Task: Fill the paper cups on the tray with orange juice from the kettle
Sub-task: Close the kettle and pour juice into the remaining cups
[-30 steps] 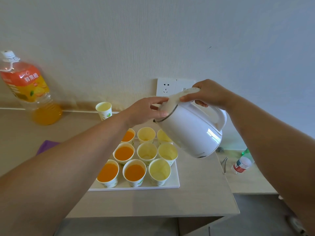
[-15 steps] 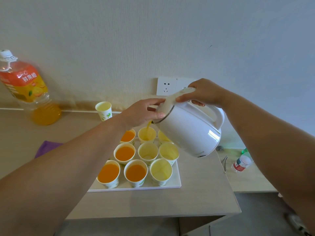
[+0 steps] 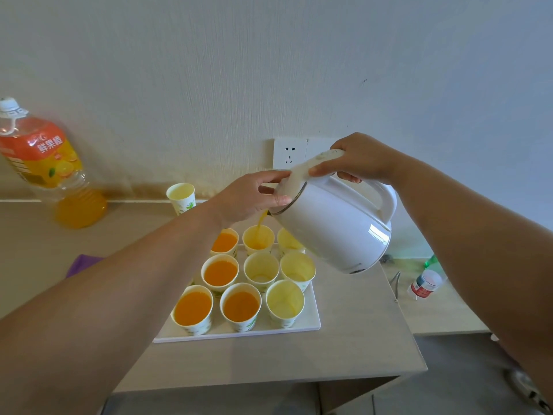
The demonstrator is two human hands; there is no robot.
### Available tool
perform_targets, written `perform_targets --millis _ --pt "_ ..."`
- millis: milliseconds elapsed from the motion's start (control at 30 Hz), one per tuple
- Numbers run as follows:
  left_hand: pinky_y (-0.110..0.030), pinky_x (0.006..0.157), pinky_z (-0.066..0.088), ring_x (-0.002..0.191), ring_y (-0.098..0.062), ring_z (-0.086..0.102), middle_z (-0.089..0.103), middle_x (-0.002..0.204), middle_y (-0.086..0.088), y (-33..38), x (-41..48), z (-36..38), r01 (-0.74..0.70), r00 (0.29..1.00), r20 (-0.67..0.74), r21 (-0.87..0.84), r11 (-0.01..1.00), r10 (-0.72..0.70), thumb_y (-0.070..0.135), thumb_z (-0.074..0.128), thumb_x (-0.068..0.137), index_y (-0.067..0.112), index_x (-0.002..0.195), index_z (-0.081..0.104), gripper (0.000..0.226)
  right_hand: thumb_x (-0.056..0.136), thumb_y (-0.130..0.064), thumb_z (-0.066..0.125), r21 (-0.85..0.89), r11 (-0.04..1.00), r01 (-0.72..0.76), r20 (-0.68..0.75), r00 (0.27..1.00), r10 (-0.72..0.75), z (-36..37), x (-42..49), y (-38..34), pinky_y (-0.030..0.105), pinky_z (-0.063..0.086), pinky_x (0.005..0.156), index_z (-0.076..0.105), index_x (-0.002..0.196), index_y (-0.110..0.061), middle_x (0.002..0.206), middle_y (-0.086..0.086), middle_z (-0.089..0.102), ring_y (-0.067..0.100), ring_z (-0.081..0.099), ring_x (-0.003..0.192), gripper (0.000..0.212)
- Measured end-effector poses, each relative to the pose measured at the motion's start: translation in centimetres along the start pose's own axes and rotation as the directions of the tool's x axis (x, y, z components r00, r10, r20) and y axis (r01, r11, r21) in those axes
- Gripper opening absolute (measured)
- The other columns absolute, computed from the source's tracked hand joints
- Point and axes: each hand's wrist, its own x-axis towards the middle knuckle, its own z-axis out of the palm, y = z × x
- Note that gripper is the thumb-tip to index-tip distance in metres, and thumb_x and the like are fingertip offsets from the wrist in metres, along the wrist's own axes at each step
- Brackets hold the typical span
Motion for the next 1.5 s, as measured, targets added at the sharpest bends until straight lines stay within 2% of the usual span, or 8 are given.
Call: perform_targets --millis 500,700,867,1067,1167,1300,1500 --pt "-0.017 0.089 0.041 0.114 -0.009 0.058 0.06 0.128 0.008 0.6 -0.1 0.2 0.003 1.0 0.005 -0.016 1.0 -0.003 0.026 0.067 0.086 0.027 0.136 0.051 0.052 0.076 -0.043 0.073 -0.041 0.999 -0.002 0.011 1.0 0.002 -0.8 -0.4 -0.2 0.027 0.036 0.057 0.056 0.066 -0.007 0.052 0.007 0.051 0.013 0.042 0.044 0.041" --pt "-0.004 0.078 0.04 0.111 -0.006 0.059 0.061 0.126 0.008 1.2 -0.1 0.2 -0.002 1.0 -0.007 -0.02 1.0 0.002 0.023 0.067 0.087 0.028 0.136 0.051 0.052 0.075 -0.045 0.073 -0.053 0.999 -0.009 0.001 1.0 0.009 -1.2 -0.5 -0.3 0.029 0.036 0.06 0.055 0.066 -0.007 0.053 0.007 0.052 0.013 0.043 0.044 0.043" --pt "-0.01 0.083 0.041 0.112 -0.007 0.059 0.061 0.126 0.008 1.3 -0.3 0.2 -0.006 1.0 -0.009 -0.022 1.0 0.006 0.024 0.068 0.086 0.028 0.136 0.051 0.052 0.074 -0.046 0.073 -0.055 0.998 -0.007 -0.001 1.0 0.007 -1.4 -0.6 -0.4 0.029 0.036 0.06 0.055 0.066 -0.008 0.053 0.007 0.053 0.012 0.043 0.043 0.043" --pt "-0.007 0.08 0.041 0.111 -0.004 0.058 0.061 0.125 0.009 1.7 -0.5 0.0 -0.014 1.0 -0.014 -0.023 1.0 0.014 0.023 0.067 0.087 0.029 0.136 0.05 0.052 0.075 -0.046 0.073 -0.058 0.998 -0.002 -0.003 1.0 0.002 -1.6 -0.8 -0.9 0.028 0.037 0.059 0.054 0.065 -0.01 0.053 0.006 0.053 0.013 0.044 0.044 0.042" --pt "-0.012 0.087 0.042 0.113 -0.006 0.058 0.06 0.128 0.008 1.7 -0.5 0.0 -0.018 1.0 -0.012 -0.026 1.0 0.017 0.023 0.067 0.087 0.027 0.137 0.05 0.053 0.076 -0.045 0.072 -0.054 0.999 0.004 -0.008 1.0 -0.004 -1.7 -0.9 -1.0 0.027 0.037 0.058 0.054 0.064 -0.01 0.053 0.006 0.053 0.013 0.044 0.044 0.042" --pt "-0.026 0.099 0.044 0.115 -0.008 0.057 0.059 0.129 0.007 1.7 -0.7 -0.1 -0.026 1.0 -0.012 -0.024 0.999 0.026 0.023 0.066 0.088 0.026 0.138 0.049 0.053 0.076 -0.046 0.072 -0.06 0.998 0.006 -0.012 1.0 -0.007 -1.8 -0.9 -1.1 0.026 0.037 0.057 0.054 0.063 -0.011 0.052 0.005 0.053 0.012 0.044 0.043 0.042" --pt "-0.025 0.099 0.044 0.114 -0.005 0.058 0.061 0.127 0.01 1.7 -0.8 -0.1 -0.027 1.0 -0.013 -0.033 0.999 0.026 0.024 0.066 0.088 0.029 0.136 0.051 0.051 0.076 -0.046 0.072 -0.066 0.998 0.01 -0.014 1.0 -0.011 -1.8 -0.9 -1.2 0.025 0.037 0.056 0.054 0.062 -0.011 0.051 0.003 0.053 0.01 0.043 0.04 0.042"
